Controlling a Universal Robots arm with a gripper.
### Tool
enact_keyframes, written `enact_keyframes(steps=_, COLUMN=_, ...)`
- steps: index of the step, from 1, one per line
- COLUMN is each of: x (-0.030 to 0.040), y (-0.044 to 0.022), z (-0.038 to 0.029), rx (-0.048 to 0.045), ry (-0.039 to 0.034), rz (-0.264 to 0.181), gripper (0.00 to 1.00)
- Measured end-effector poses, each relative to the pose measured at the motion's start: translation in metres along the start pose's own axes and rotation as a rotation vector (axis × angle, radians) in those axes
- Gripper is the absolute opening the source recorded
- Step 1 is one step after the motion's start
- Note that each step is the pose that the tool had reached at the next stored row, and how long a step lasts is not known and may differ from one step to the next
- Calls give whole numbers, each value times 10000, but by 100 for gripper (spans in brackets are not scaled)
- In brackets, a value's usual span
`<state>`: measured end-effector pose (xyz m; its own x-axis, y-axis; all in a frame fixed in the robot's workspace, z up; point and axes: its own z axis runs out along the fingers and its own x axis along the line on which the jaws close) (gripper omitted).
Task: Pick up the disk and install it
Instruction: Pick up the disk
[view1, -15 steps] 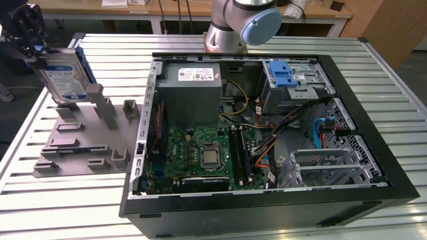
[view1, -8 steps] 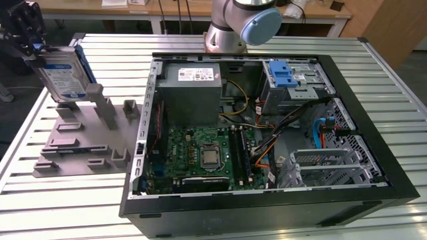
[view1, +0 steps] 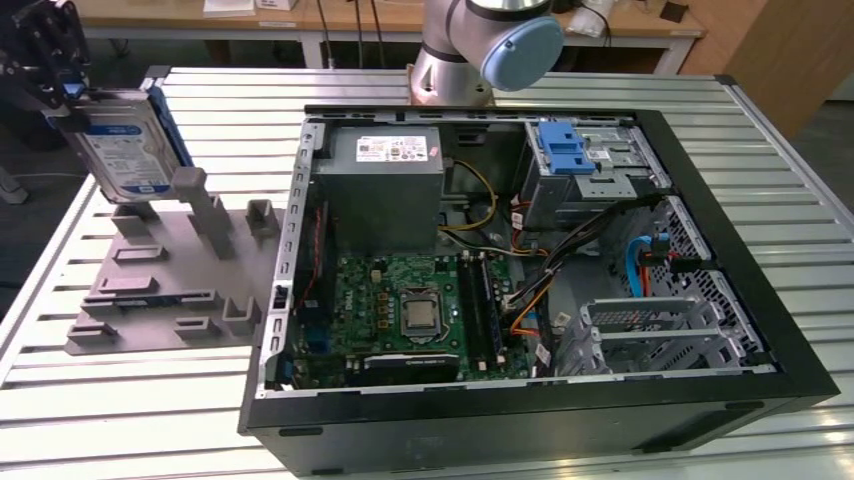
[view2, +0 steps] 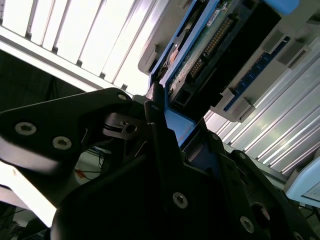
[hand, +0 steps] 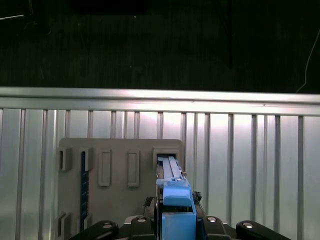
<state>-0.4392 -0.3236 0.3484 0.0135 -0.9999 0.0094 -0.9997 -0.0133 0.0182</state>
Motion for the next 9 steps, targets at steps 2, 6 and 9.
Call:
enact_keyframes(steps=2, x=-3, y=0, z=-13, rx=1, ry=0, rz=0, gripper=36)
enact_keyframes(steps=6, x=-5, y=1, z=-44, rx=4, ry=-1, rz=0, gripper=36)
enact_keyframes(steps=9, x=-5, y=1, z=-61, rx=3, ry=-2, rz=0, gripper=36)
